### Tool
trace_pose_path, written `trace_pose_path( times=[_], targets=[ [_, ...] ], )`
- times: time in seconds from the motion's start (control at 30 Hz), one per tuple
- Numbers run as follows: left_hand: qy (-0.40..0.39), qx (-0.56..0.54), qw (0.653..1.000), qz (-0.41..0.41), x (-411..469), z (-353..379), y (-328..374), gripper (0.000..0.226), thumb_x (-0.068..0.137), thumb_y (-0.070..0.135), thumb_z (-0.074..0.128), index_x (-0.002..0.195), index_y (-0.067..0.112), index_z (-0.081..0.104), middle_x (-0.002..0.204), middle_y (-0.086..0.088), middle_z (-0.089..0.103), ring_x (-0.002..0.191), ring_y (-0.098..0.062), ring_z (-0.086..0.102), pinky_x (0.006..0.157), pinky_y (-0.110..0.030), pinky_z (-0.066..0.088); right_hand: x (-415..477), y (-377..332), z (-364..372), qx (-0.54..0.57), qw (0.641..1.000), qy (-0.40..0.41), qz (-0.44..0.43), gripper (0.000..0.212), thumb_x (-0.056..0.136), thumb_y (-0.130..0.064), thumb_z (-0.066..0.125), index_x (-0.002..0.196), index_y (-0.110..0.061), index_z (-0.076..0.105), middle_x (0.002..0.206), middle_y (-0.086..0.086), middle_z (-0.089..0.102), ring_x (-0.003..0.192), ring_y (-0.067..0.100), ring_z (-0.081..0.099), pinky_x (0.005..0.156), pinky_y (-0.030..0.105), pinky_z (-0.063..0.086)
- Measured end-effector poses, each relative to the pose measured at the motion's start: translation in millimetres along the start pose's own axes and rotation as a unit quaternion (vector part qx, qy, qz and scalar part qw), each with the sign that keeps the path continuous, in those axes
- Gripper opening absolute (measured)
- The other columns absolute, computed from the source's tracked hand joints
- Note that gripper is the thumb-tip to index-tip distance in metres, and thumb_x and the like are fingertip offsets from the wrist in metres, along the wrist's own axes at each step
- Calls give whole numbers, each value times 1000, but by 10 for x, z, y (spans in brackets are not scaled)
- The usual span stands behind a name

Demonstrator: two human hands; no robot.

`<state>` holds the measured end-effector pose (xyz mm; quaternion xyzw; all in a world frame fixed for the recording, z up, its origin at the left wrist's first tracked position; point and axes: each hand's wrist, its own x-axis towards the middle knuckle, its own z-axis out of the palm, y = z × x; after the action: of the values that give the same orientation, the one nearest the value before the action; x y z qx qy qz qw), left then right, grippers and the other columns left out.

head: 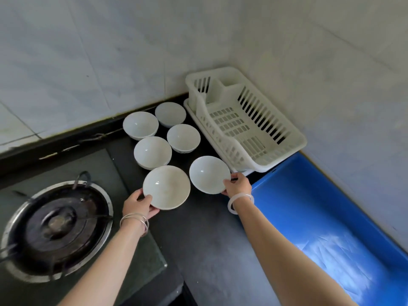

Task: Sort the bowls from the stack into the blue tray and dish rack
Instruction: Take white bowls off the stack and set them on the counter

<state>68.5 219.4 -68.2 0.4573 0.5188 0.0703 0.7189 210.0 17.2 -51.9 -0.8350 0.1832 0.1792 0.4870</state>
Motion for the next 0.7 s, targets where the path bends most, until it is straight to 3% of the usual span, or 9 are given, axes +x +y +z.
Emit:
trace_pose_path(
  times=[0.27,0.4,0.5,0.7],
  targets=[
    [13,-42,999,-15,102,38,-50,41,87,-4,46,125,10,53,109,-14,55,90,-37,60,73,-41,52,165,38,215,24,999,15,29,15,84,-6,57,94,-17,52,80,-1,53,58,12,58,55,28,56],
    [11,-53,998,-23,115,43,-98,41,86,-2,47,124,12,54,108,-14,58,92,-37,62,75,-39,53,179,75,277,56,998,14,34,18,84,-8,60,99,-16,54,89,0,53,64,10,56,41,19,50],
    [12,-77,997,-28,106,36,-130,38,87,0,49,123,12,54,107,-14,59,91,-36,62,77,-39,52,191,93,308,77,996,5,52,24,85,-10,62,108,-13,56,98,4,58,66,10,57,44,20,51],
    [34,-107,993,-22,64,45,-183,26,87,7,55,112,9,54,120,-18,58,102,-39,61,81,-40,53,205,44,373,129,988,-9,86,20,88,-11,59,107,-16,56,100,6,59,81,22,63,54,26,54]
  ],
)
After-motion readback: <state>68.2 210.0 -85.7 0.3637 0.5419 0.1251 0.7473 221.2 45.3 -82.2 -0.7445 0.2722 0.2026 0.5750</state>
